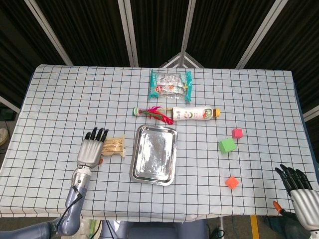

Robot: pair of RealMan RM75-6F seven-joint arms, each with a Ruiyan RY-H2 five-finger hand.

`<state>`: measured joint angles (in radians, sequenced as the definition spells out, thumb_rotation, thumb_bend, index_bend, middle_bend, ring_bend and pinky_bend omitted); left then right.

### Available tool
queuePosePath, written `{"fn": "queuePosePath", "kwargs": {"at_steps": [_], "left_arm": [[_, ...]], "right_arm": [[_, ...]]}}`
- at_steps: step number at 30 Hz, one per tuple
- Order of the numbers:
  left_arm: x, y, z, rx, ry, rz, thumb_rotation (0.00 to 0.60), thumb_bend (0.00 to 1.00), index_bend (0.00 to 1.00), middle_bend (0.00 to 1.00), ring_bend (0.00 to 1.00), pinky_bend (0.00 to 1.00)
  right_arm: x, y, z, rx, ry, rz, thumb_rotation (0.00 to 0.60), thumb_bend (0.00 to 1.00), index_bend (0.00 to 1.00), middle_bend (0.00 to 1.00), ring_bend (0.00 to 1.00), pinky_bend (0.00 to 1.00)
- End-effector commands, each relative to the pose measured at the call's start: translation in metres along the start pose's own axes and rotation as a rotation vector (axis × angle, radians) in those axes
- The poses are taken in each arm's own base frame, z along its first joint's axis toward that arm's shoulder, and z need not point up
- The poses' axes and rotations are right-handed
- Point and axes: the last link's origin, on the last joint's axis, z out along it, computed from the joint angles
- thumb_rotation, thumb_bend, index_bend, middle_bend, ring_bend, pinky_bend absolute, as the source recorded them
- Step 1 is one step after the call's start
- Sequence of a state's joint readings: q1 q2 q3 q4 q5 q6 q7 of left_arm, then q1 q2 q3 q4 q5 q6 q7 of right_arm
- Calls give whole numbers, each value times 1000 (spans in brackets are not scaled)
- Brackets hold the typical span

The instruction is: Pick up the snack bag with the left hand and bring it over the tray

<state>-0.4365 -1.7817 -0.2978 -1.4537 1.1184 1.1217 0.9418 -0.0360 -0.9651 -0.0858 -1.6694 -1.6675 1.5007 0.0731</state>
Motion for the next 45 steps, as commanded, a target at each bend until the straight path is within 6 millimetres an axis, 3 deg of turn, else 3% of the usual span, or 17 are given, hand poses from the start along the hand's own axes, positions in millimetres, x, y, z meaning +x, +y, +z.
{"fn": "queuePosePath", "kwargs": {"at_steps": [1, 6, 10, 15, 23, 29, 35, 38, 41, 45], "left_arm": [[-3, 8, 14, -3, -25, 15, 600, 198, 62, 158, 117, 231], [-4, 13, 22, -17, -11, 9, 600, 273, 327, 442, 389, 437], [-3, 14, 21, -19, 18, -10, 600, 306, 420, 553, 499, 533], [6, 19, 15, -33, 77, -52, 600, 310, 435, 568, 523, 561], [47, 36, -10, -122, 205, -118, 600, 289, 420, 558, 527, 564], [74, 83, 8, -204, 227, -108, 600, 284, 419, 549, 523, 561], [78, 136, 30, -263, 204, -63, 600, 278, 414, 542, 514, 555], [71, 148, 37, -265, 169, -36, 600, 273, 402, 533, 508, 529], [61, 153, 41, -266, 140, -21, 600, 252, 375, 513, 455, 427], [44, 152, 42, -277, 34, -9, 600, 110, 76, 144, 73, 148]], "right_arm": [[0, 1, 3, -9, 1, -1, 600, 306, 0, 0, 0, 0], [1, 2, 5, -23, 3, -3, 600, 306, 0, 0, 0, 0], [0, 2, 7, -26, 0, -4, 600, 306, 0, 0, 0, 0], [-1, 2, 8, -28, -6, -5, 600, 306, 0, 0, 0, 0], [-1, 2, 9, -29, -13, 0, 600, 306, 0, 0, 0, 0], [0, 4, 12, -30, -12, 9, 600, 306, 0, 0, 0, 0], [3, 11, 16, -52, -13, 24, 600, 306, 0, 0, 0, 0], [4, 13, 16, -57, -13, 32, 600, 306, 0, 0, 0, 0], [6, 15, 14, -59, -4, 36, 600, 306, 0, 0, 0, 0], [7, 16, 12, -63, 5, 35, 600, 306, 0, 0, 0, 0]]}}
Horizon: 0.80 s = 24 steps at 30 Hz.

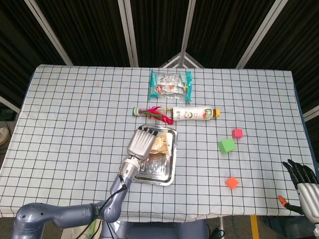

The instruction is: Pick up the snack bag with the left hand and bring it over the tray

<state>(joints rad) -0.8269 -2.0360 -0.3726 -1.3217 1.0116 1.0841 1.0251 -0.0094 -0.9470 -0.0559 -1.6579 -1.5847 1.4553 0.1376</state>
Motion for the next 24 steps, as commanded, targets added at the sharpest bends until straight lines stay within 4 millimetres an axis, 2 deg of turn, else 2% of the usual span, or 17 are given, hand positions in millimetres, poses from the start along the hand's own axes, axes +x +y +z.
{"fn": "queuePosePath", "kwargs": {"at_steps": [1, 3, 7, 9, 12, 15, 16, 17, 22, 24], "left_arm": [[-13, 3, -1, -27, -90, -7, 600, 85, 22, 67, 19, 109], [-14, 2, -4, -50, -97, -14, 600, 60, 0, 4, 0, 76], [-4, -2, -20, -112, -73, -75, 600, 46, 0, 0, 0, 55], [3, -8, -30, -137, -47, -83, 600, 46, 0, 0, 0, 55], [15, -24, -57, -159, -18, -75, 600, 46, 0, 0, 0, 55], [24, -52, -95, -138, 1, -56, 600, 46, 0, 0, 0, 54], [26, -64, -110, -116, 7, -47, 599, 46, 0, 0, 0, 53], [25, -85, -133, -74, 15, -30, 598, 45, 0, 0, 0, 52], [-4, -176, -233, 219, 17, -8, 574, 22, 0, 0, 0, 10], [-16, -201, -264, 353, 31, 0, 563, 15, 0, 0, 0, 0]], "right_arm": [[0, 0, -2, -1, 2, -4, 600, 306, 0, 0, 0, 0], [0, -1, -3, 1, 1, -8, 600, 307, 0, 0, 0, 0], [-2, -3, -5, 5, 2, -17, 600, 306, 0, 0, 0, 0], [-2, -5, -6, 7, 3, -20, 600, 306, 0, 0, 0, 0], [-3, -7, -6, 13, 3, -28, 600, 306, 0, 0, 0, 0], [-4, -9, -8, 22, 1, -35, 600, 306, 0, 0, 0, 0], [-5, -10, -8, 26, 1, -37, 600, 306, 0, 0, 0, 0], [-5, -11, -9, 29, 3, -39, 600, 306, 0, 0, 0, 0], [-7, -16, -13, 43, 15, -59, 600, 307, 0, 0, 0, 0], [-8, -19, -14, 46, 13, -71, 600, 306, 0, 0, 0, 0]]}}
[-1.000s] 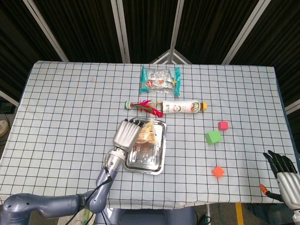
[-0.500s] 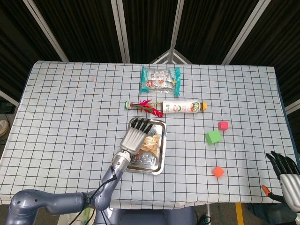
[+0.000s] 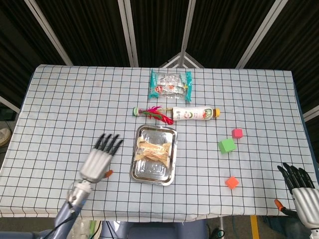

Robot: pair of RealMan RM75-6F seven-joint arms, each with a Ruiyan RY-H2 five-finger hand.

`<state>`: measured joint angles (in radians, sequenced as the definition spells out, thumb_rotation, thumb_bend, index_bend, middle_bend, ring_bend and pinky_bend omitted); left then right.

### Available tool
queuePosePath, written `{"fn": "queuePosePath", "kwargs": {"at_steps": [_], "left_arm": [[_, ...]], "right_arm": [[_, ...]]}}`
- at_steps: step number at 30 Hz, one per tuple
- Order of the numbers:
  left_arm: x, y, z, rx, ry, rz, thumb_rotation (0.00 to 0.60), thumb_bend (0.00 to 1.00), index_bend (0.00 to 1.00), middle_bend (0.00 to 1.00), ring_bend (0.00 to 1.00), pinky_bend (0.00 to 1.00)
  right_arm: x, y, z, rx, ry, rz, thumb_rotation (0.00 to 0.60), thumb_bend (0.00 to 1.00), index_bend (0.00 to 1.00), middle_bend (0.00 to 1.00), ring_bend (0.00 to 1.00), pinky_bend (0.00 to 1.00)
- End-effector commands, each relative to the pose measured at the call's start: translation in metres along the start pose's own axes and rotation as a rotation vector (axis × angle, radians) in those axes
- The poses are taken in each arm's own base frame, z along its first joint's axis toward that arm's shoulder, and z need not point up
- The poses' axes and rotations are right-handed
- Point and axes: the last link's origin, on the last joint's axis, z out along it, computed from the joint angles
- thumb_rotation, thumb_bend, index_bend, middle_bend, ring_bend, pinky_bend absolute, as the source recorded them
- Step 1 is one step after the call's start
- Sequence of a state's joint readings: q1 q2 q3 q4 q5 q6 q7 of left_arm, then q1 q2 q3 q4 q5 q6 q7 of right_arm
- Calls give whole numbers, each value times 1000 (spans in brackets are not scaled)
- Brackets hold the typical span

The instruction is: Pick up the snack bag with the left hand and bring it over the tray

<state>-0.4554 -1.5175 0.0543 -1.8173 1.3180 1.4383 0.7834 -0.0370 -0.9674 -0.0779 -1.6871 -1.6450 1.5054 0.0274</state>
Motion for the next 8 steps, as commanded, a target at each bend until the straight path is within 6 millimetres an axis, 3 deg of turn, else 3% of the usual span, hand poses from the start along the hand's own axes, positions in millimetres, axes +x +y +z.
{"fn": "queuePosePath", "kwargs": {"at_steps": [1, 4, 8], "left_arm": [[-19, -96, -102, 303, 13, 106, 555, 14, 0, 0, 0, 0], [-20, -119, -117, 434, 52, 175, 545, 14, 0, 0, 0, 0], [-16, -126, -119, 435, 62, 139, 544, 14, 0, 0, 0, 0]], "right_arm": [[-3, -5, -1, 9, 1, -12, 600, 306, 0, 0, 0, 0], [-4, -10, -3, 17, 5, -30, 600, 306, 0, 0, 0, 0], [-6, -16, -7, 27, 13, -42, 600, 307, 0, 0, 0, 0]]}}
